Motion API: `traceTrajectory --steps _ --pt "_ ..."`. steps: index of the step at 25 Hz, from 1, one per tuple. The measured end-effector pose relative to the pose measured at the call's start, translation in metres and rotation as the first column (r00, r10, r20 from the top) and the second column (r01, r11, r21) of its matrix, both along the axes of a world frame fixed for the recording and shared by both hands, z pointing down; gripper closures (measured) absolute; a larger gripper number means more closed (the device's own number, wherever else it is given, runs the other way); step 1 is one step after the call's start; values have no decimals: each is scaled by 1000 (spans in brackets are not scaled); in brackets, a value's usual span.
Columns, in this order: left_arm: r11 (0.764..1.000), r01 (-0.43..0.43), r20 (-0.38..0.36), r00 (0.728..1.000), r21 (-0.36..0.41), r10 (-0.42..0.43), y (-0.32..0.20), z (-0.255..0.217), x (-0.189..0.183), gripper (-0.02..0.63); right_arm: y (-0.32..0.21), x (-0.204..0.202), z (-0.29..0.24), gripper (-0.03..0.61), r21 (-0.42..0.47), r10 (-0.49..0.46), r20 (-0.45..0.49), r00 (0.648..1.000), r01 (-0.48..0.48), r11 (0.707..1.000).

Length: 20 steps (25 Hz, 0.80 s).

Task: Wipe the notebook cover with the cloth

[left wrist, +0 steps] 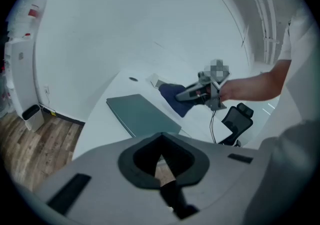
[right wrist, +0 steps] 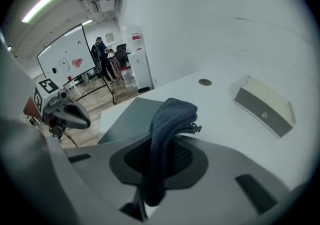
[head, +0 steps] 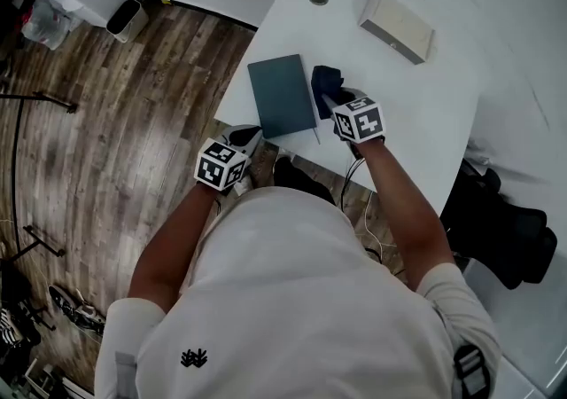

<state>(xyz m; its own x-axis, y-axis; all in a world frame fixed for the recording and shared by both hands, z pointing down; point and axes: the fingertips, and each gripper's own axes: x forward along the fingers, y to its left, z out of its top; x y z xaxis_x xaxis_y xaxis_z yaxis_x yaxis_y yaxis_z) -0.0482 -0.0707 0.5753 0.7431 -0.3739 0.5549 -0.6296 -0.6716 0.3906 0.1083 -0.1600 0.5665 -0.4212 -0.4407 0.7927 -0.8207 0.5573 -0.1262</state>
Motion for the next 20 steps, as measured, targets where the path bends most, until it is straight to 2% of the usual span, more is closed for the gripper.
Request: traceTrajectory --steps 5,11,16,20 --pt "1000 -10 -59 998 25 12 20 -38 -22 609 88 -2 -16 534 16 85 78 993 -86 996" --pt "1000 -2 -113 994 29 6 50 -62 -44 608 169 -17 -38 534 69 96 115 989 -104 992" --pt "999 -9 -110 994 34 13 66 -73 -46 607 191 -21 -58 534 102 96 148 984 -112 988" --pt "999 35 -133 991 37 -29 72 -89 -49 608 197 -28 -79 534 142 42 151 988 -64 988"
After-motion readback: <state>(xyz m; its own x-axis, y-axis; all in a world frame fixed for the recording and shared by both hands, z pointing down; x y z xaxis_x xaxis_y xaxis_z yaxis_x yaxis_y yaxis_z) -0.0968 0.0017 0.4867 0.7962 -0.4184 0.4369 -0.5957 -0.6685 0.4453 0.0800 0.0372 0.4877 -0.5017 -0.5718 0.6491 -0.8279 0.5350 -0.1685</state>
